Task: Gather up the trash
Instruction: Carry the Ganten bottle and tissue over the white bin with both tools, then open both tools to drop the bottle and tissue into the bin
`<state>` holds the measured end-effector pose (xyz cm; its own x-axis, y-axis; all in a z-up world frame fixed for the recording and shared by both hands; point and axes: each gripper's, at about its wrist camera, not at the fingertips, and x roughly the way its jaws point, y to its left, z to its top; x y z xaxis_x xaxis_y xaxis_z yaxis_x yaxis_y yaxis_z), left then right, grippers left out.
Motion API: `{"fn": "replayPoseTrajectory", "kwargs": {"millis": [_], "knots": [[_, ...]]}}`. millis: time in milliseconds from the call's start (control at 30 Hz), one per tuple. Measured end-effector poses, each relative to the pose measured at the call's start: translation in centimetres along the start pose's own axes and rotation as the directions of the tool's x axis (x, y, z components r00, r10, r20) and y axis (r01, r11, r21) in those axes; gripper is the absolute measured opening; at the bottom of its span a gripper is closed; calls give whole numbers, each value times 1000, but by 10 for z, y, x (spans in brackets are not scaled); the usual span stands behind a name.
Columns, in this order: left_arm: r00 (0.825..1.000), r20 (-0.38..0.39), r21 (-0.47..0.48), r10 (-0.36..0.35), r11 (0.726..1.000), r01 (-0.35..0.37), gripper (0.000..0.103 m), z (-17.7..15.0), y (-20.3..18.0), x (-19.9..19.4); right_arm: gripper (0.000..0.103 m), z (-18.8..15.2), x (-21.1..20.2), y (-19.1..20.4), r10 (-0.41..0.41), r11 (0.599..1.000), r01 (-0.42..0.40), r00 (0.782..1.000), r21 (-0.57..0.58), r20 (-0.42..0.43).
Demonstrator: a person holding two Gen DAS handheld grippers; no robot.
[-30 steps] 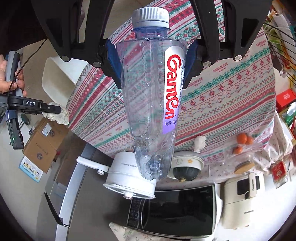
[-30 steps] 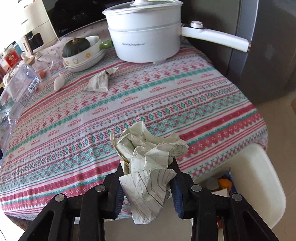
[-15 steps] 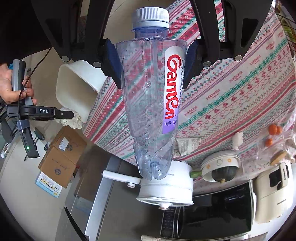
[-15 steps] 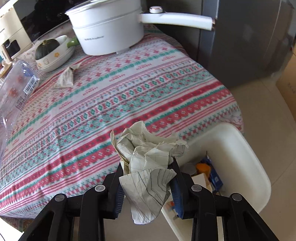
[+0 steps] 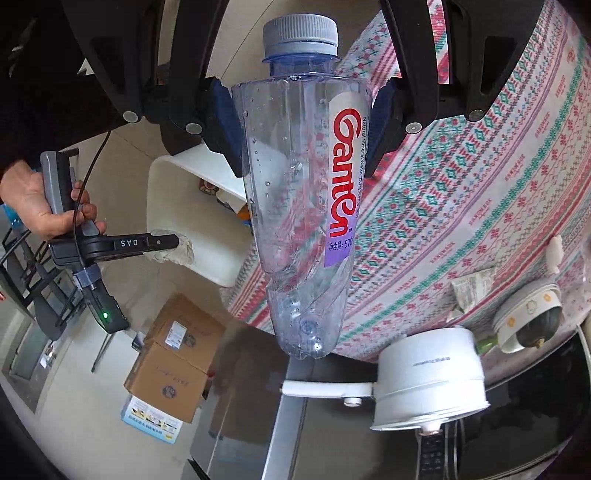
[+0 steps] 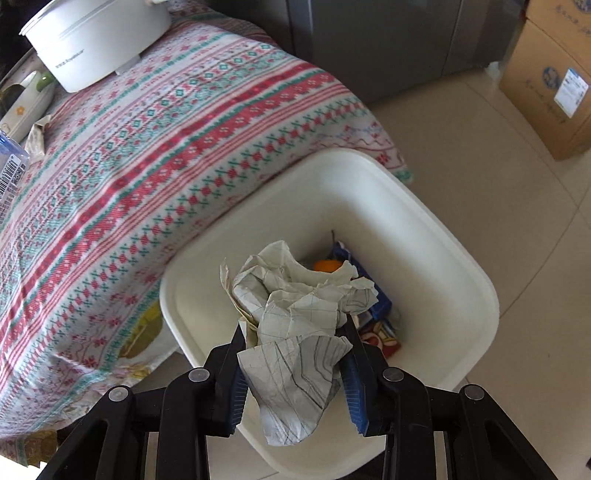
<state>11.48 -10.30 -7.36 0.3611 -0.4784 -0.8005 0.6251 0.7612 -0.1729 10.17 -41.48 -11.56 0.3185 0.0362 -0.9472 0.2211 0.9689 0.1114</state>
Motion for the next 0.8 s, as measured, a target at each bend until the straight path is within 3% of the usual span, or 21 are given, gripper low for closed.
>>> {"fn": "replayPoseTrajectory", "kwargs": {"millis": [133,200,267,533,800], "knots": [[997,-62,49,-50,997,54,63,4,-24,24,45,-7,3,-22,17,999,-16,1000,36,-20],[993,-99,69,-65,995,72,63,6,-35,37,64,-11,4,-32,43,997,-40,998,61,-39],[987,-135,85,-82,992,94,63,7,-47,52,70,-14,0,-42,48,995,-45,998,84,-35],[957,-270,106,-109,984,142,63,11,-81,112,73,-22,-11,-68,29,993,-27,999,113,-17],[949,-287,69,-132,985,158,63,25,-91,147,74,-30,-14,-80,5,996,-4,1000,88,-11]]}}
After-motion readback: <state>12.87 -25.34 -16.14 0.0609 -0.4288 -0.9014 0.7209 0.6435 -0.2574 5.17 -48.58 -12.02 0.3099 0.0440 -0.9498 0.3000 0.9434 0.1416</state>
